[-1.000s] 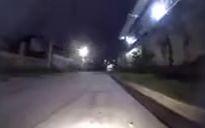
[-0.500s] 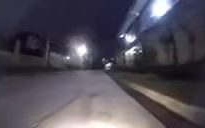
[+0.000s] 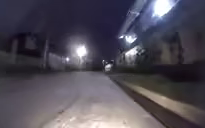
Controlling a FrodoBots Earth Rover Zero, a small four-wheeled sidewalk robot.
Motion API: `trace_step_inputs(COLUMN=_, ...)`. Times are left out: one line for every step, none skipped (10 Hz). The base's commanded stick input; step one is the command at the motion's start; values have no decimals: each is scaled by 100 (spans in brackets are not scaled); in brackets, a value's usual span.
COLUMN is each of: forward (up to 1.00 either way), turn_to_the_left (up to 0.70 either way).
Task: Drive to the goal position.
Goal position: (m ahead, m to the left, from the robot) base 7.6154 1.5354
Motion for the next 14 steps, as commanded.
trace_step_inputs(forward=70, turn_to_the_left=0)
trace_step_inputs(forward=70, turn_to_the_left=0)
trace_step_inputs(forward=70, turn_to_the_left=-22)
trace_step_inputs(forward=70, turn_to_the_left=-29)
trace_step_inputs(forward=70, turn_to_the_left=-32)
trace_step_inputs(forward=70, turn_to_the_left=0)
trace_step_inputs(forward=70, turn_to_the_left=-16)
trace_step_inputs(forward=70, turn_to_the_left=-35)
trace_step_inputs(forward=70, turn_to_the_left=-34)
trace_step_inputs(forward=70, turn_to_the_left=-30)
trace_step_inputs(forward=70, turn_to_the_left=-9)
trace_step_inputs(forward=70, turn_to_the_left=-13)
trace_step_inputs(forward=70, turn_to_the_left=-27)
trace_step_inputs(forward=70, turn_to_the_left=-21)
